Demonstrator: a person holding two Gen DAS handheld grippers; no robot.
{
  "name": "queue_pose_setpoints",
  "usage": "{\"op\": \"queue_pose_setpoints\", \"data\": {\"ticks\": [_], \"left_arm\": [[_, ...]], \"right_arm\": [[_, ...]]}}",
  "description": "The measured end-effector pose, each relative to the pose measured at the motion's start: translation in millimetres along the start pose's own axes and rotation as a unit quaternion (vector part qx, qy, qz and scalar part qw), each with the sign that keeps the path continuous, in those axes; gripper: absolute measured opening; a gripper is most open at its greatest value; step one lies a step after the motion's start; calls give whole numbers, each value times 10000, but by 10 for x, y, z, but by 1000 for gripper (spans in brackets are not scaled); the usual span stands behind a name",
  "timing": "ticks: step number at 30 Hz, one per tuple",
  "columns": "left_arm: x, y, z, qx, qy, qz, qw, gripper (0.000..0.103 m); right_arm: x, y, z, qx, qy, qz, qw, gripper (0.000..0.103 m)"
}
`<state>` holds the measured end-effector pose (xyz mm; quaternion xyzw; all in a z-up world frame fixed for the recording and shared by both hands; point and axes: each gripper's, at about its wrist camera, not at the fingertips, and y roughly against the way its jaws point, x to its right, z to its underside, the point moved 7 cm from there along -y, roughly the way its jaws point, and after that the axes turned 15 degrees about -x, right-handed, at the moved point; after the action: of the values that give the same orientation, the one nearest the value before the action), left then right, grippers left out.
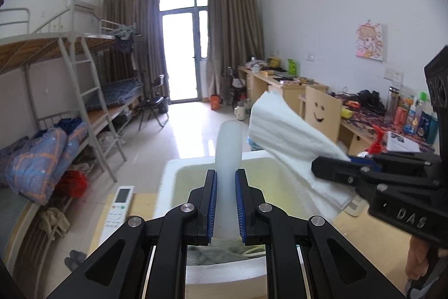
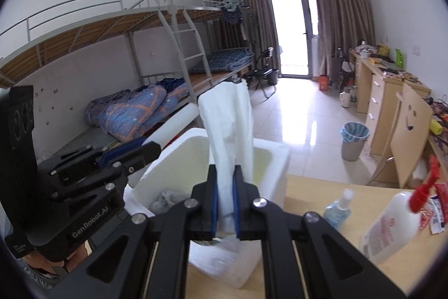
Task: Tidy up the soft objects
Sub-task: 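Lower the left tool into the foam box and open it to release the stick, then lower the right tool into the foam box and release the white tissues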
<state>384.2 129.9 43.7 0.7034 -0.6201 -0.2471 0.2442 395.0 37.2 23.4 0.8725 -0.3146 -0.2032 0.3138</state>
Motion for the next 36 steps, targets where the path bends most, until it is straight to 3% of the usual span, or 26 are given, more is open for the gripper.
{"op": "queue_pose_setpoints", "data": {"ticks": [10,16,19,20,21,23,36], "left_arm": [[0,-103,6,-119,-37,-23,9999,14],[17,-123,19,-166,-33,-52,9998,21],[3,-120,19,-160,-37,-113,9998,33],[3,-111,17,-142,-50,-150,9998,50],[-5,-102,18,-120,-47,-207,9997,77],[-34,-44,8,56,32,-314,9995,100],[-216,65,39,116,92,-696,9975,102]], "right_arm": [[110,120,-62,125,-162,107,9997,12],[121,58,-71,67,-154,96,9998,12],[140,65,-64,77,-172,91,9998,12],[141,69,-67,82,-168,93,9998,12],[145,68,-66,86,-171,87,9998,12],[147,81,-67,106,-179,84,9997,12],[133,55,-39,92,-152,62,9998,12]]}}
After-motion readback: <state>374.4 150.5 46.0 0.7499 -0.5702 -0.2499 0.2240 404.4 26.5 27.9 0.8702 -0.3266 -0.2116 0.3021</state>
